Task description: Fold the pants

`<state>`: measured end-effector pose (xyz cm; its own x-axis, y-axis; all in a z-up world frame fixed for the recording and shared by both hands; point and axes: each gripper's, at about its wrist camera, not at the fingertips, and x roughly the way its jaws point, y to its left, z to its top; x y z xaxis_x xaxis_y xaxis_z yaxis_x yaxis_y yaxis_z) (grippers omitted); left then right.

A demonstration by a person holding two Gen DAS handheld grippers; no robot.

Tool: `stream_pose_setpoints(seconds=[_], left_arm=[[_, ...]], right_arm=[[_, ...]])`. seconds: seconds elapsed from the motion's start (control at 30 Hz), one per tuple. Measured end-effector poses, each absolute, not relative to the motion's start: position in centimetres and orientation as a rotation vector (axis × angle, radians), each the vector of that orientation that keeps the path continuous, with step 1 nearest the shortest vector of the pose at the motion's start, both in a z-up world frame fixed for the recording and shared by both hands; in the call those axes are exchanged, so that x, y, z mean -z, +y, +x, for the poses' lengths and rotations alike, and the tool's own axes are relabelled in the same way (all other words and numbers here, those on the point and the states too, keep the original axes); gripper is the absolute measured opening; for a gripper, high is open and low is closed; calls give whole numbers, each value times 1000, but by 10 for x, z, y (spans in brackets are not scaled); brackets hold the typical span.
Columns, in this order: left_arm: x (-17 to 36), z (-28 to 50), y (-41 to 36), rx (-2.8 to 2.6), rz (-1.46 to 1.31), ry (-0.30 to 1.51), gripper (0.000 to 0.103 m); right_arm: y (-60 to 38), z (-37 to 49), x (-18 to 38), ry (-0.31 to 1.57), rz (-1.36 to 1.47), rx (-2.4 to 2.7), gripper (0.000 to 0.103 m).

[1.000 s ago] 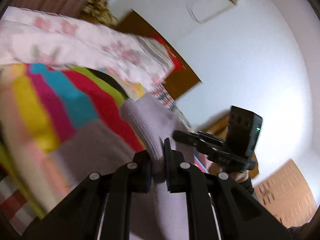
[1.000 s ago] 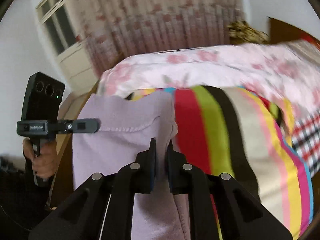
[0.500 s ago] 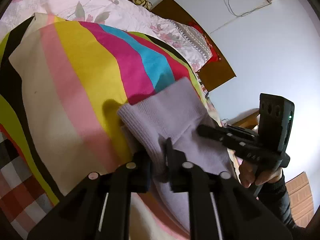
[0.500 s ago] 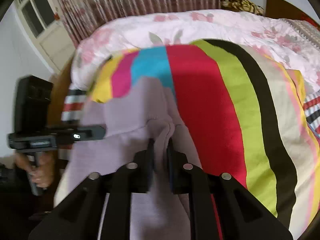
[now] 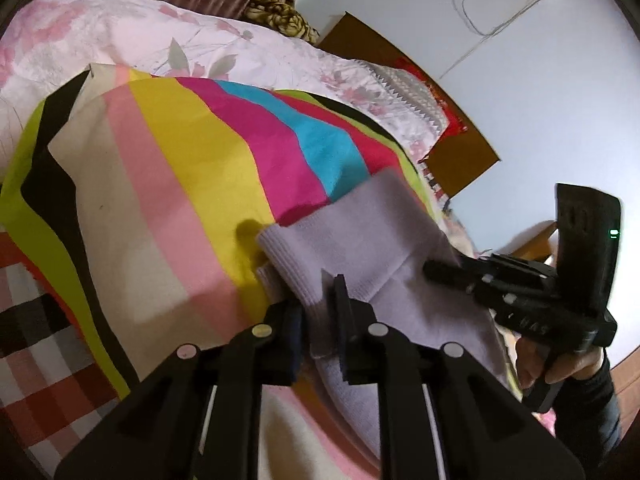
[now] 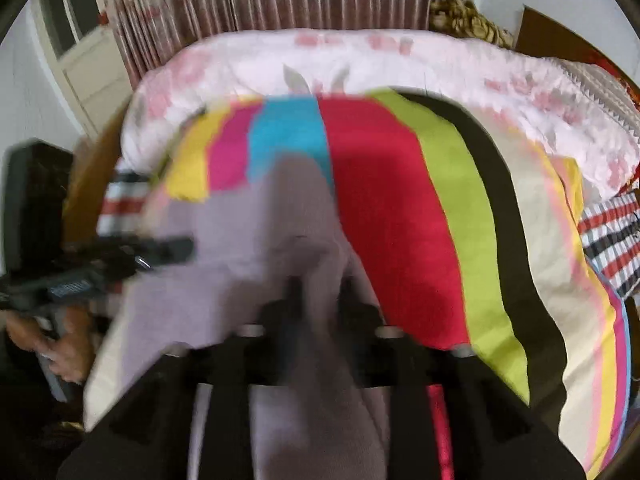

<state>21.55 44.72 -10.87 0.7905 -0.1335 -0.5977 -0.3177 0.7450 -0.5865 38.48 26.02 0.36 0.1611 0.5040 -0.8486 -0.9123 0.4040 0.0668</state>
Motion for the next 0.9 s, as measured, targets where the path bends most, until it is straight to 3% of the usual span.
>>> stream_pose_setpoints(seconds=[0.03,0.13,0.2,0.3,0.47,0.57,0.63,0.73,0.77,0.87,0.9], left_arm=[[105,215,445,-120,-716,673,22],[74,191,433,-330,-555,655,87],[49,168,418,-434,-424,543,87],[23,168,386,-264,-342,512,89],[35,235,324,75,-225,685,90],[72,288,330,-14,-264,892,91],[76,295,337,2,-322,888,96],[56,277,329,-92,-304,880,95],[43,260,323,-111,-303,823,95],[13,210,295,-21,-294,677,101],[12,197,279,6,-273,679,101]], right_arm=[[249,389,-10,932,-486,-1081,42],[205,394,-38,851,-441,-1021,44],[168,392,-52,789,-481,-950,44],[123,387,-51,822,-463,-943,44],[103,354,-26,890,-393,-1090,43],[112,349,12,1009,-442,-1068,44],[101,355,10,1014,-348,-1060,44],[77,345,-14,948,-380,-840,49],[66,336,-25,916,-379,-816,52],[21,288,-51,838,-363,-759,92],[6,266,-53,836,-369,-746,92]])
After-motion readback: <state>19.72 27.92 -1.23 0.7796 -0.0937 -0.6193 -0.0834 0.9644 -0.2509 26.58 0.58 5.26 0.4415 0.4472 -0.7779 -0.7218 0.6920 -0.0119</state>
